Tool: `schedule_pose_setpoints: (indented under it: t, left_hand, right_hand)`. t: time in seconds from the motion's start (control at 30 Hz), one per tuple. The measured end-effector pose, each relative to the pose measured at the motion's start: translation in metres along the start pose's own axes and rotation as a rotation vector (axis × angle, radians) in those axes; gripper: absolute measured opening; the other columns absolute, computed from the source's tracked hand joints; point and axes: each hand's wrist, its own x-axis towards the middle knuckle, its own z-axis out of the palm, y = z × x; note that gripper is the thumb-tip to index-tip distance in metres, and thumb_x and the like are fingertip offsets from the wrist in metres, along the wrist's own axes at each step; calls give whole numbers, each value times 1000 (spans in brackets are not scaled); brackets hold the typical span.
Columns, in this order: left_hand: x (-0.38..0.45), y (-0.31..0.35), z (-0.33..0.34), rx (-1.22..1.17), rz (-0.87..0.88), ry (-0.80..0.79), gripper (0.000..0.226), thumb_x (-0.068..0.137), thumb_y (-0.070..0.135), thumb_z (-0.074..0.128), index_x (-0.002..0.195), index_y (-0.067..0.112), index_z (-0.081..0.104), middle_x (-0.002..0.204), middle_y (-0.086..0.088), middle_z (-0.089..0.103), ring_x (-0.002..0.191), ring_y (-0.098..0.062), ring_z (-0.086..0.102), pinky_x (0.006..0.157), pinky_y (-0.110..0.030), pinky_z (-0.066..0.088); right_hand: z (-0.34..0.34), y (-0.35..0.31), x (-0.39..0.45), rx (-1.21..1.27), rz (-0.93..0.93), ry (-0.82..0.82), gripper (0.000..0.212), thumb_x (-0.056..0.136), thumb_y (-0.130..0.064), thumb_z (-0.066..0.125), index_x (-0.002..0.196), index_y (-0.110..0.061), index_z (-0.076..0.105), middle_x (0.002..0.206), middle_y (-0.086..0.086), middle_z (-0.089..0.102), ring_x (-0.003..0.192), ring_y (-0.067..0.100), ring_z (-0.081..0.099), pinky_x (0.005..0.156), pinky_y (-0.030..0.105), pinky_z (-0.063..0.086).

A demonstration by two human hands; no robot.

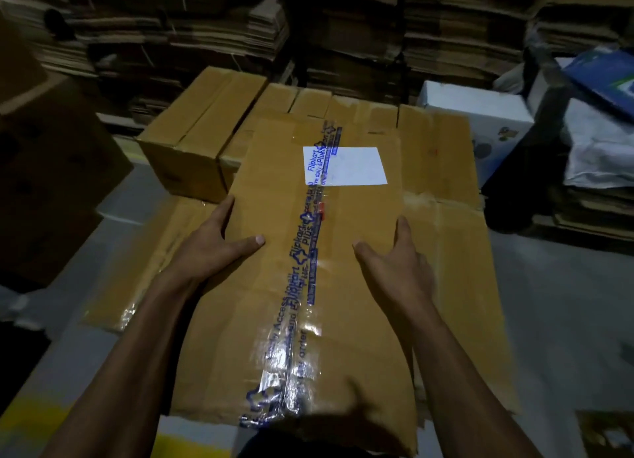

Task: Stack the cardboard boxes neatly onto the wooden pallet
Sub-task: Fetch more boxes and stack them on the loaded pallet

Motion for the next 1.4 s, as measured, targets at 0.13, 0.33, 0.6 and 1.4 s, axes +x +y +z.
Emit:
schedule_pose_setpoints:
  t: [0.13,0.33,0.6,1.4]
  left_hand:
    - [27,-11,-17,47,20,-59,105,76,52,79,156,36,12,131,17,40,119,-9,46,100,-33,42]
    - [45,-40,6,145,-58,-91,117,55,82,63,152,48,8,148,5,47,126,-24,54,102,-46,47]
    - [69,-67,45,292,-77,-139,112,64,79,55,155,37,5,148,0,48,125,-30,55,98,-43,48]
    - [124,-114,132,103,-299,-82,99,54,76,61,137,38,25,122,3,64,106,-28,64,91,-46,51]
  right_hand:
    - [23,-10,6,-2,59,23,90,88,-63,56,158,-38,5,141,8,55,125,34,51,89,38,37]
    - [49,4,24,-65,114,53,89,88,-63,56,158,-35,7,129,8,62,115,32,56,78,33,34]
    - [73,34,46,-93,252,99,93,84,-60,64,154,-20,16,126,16,63,114,39,60,87,39,45]
    - [135,122,120,68,251,38,84,78,-64,69,137,-13,40,127,10,61,116,35,57,93,43,49]
